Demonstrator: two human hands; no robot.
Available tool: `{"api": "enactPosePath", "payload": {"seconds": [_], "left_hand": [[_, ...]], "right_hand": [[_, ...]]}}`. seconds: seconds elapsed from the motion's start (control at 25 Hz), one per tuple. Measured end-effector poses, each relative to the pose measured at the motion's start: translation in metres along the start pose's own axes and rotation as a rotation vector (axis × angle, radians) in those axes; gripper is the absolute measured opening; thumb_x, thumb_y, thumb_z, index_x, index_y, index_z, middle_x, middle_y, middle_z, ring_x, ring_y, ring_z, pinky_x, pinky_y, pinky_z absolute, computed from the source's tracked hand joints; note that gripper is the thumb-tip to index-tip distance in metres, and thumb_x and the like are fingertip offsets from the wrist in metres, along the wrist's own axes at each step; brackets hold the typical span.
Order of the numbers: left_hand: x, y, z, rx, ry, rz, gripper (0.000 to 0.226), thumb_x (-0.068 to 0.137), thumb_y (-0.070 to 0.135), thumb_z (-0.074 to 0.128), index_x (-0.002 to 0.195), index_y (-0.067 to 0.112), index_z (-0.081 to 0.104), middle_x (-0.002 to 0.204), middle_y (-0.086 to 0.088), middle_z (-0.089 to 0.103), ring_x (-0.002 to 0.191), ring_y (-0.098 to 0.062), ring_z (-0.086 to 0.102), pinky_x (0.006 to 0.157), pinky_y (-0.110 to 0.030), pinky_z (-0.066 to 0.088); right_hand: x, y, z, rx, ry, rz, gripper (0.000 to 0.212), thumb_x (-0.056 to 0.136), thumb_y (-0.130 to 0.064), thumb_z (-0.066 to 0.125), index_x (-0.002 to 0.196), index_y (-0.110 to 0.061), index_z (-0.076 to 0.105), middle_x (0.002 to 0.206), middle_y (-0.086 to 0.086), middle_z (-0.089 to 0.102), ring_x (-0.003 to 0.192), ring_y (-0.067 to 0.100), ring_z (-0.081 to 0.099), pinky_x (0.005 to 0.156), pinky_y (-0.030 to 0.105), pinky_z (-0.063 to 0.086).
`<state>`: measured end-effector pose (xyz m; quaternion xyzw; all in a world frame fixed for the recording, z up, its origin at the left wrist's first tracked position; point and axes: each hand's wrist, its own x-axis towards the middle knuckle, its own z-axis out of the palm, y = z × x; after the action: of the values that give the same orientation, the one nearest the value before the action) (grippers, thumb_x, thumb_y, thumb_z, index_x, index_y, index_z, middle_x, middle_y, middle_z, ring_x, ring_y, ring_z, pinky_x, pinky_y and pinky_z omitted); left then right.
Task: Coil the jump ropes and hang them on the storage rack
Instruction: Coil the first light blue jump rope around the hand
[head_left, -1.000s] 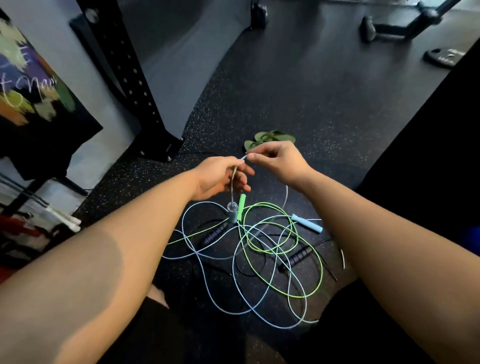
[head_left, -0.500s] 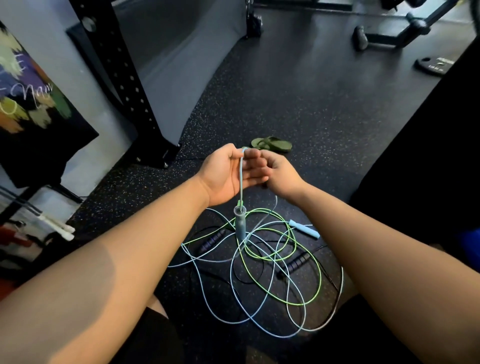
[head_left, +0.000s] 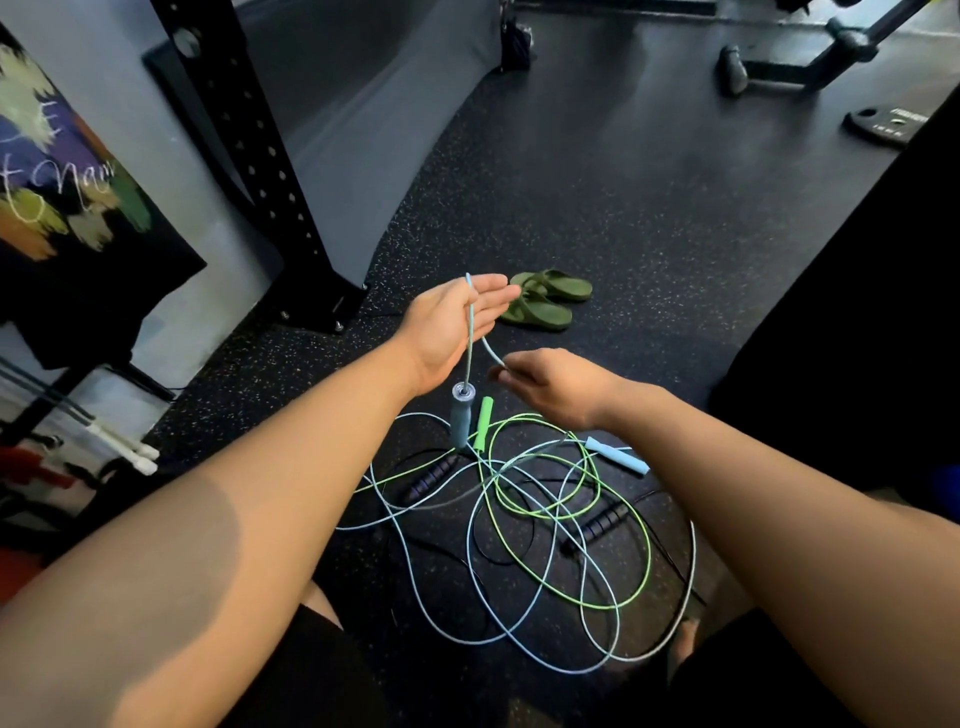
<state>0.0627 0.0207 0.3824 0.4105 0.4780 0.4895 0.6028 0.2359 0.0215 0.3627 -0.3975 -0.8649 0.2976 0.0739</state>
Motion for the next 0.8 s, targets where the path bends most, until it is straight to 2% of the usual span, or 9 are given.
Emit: {"api": "enactPosePath", "payload": {"seconds": [0.08, 0.12, 0.2, 0.28, 0.4, 0.48, 0.64, 0.72, 0.8], "left_hand": [[0.000, -0.007, 0.002, 0.097, -0.008, 0.008, 0.041, 0.104, 0.005, 0.027, 0.133, -0.003, 0.055, 0.132, -0.020, 0.065, 0.128, -0.025, 0.060, 0.107, -0.028, 0.046], [-0.001, -0.009, 0.005, 0.144, -0.018, 0.007, 0.039, 0.103, 0.007, 0.030, 0.129, -0.004, 0.058, 0.125, -0.020, 0.068, 0.121, -0.024, 0.064, 0.101, -0.025, 0.050], [-0.003, -0.020, 0.011, 0.254, -0.028, -0.017, 0.042, 0.092, 0.023, 0.044, 0.115, -0.003, 0.067, 0.099, -0.013, 0.070, 0.094, -0.017, 0.066, 0.081, -0.023, 0.052], [-0.009, -0.031, 0.016, 0.293, 0.011, -0.075, 0.041, 0.079, 0.033, 0.052, 0.097, 0.001, 0.070, 0.082, -0.009, 0.062, 0.077, -0.018, 0.057, 0.069, -0.028, 0.044], [-0.014, -0.040, 0.025, 0.116, -0.126, -0.160, 0.037, 0.097, 0.011, 0.030, 0.086, -0.004, 0.062, 0.077, -0.016, 0.067, 0.069, -0.031, 0.069, 0.073, -0.031, 0.057], [-0.018, -0.035, 0.028, 0.060, -0.210, -0.194, 0.040, 0.098, 0.005, 0.020, 0.084, -0.004, 0.056, 0.066, -0.012, 0.064, 0.059, -0.033, 0.070, 0.068, -0.032, 0.059], [-0.020, -0.022, 0.033, 0.012, -0.273, -0.265, 0.044, 0.098, 0.017, 0.018, 0.077, 0.003, 0.055, 0.056, -0.012, 0.061, 0.064, -0.035, 0.070, 0.076, -0.034, 0.056], [-0.022, -0.017, 0.035, -0.150, -0.267, -0.277, 0.042, 0.093, 0.021, 0.021, 0.081, 0.004, 0.057, 0.062, -0.011, 0.064, 0.069, -0.035, 0.071, 0.078, -0.037, 0.056], [-0.026, -0.013, 0.034, -0.329, -0.278, -0.271, 0.041, 0.083, 0.028, 0.029, 0.089, 0.003, 0.061, 0.075, -0.013, 0.070, 0.081, -0.037, 0.072, 0.092, -0.039, 0.055]], "right_hand": [[-0.004, -0.002, -0.006, -0.041, 0.040, -0.080, 0.034, 0.105, -0.030, 0.050, 0.080, -0.007, 0.056, 0.062, -0.007, 0.048, 0.054, 0.011, 0.038, 0.059, 0.030, 0.031], [-0.004, -0.003, -0.010, -0.061, 0.078, -0.136, 0.029, 0.103, -0.029, 0.053, 0.085, -0.008, 0.062, 0.065, -0.009, 0.054, 0.056, 0.010, 0.041, 0.060, 0.028, 0.031], [-0.004, 0.001, -0.017, -0.084, 0.166, -0.193, 0.021, 0.099, -0.034, 0.060, 0.101, -0.017, 0.071, 0.082, -0.008, 0.069, 0.069, 0.008, 0.057, 0.066, 0.029, 0.042], [-0.006, 0.008, -0.026, -0.075, 0.218, -0.124, 0.025, 0.095, -0.044, 0.063, 0.095, -0.020, 0.072, 0.076, -0.005, 0.068, 0.067, 0.011, 0.059, 0.064, 0.031, 0.047], [-0.007, 0.019, -0.029, 0.041, 0.254, -0.057, 0.030, 0.094, -0.040, 0.066, 0.076, -0.016, 0.064, 0.061, -0.009, 0.054, 0.055, 0.001, 0.048, 0.055, 0.021, 0.036], [-0.006, 0.025, -0.028, 0.181, 0.272, -0.023, 0.030, 0.095, -0.033, 0.066, 0.071, -0.019, 0.056, 0.060, -0.010, 0.047, 0.054, 0.000, 0.043, 0.055, 0.020, 0.032], [-0.004, 0.037, -0.028, 0.339, 0.389, 0.016, 0.031, 0.094, -0.032, 0.068, 0.075, -0.013, 0.052, 0.063, -0.006, 0.040, 0.055, 0.003, 0.034, 0.052, 0.021, 0.029], [0.000, 0.038, -0.022, 0.366, 0.412, 0.049, 0.033, 0.098, -0.034, 0.062, 0.073, -0.016, 0.049, 0.063, -0.009, 0.039, 0.055, 0.001, 0.035, 0.054, 0.022, 0.032], [0.007, 0.036, -0.011, 0.426, 0.373, 0.077, 0.034, 0.102, -0.037, 0.052, 0.072, -0.022, 0.048, 0.064, -0.012, 0.043, 0.059, -0.002, 0.039, 0.060, 0.027, 0.038]]}}
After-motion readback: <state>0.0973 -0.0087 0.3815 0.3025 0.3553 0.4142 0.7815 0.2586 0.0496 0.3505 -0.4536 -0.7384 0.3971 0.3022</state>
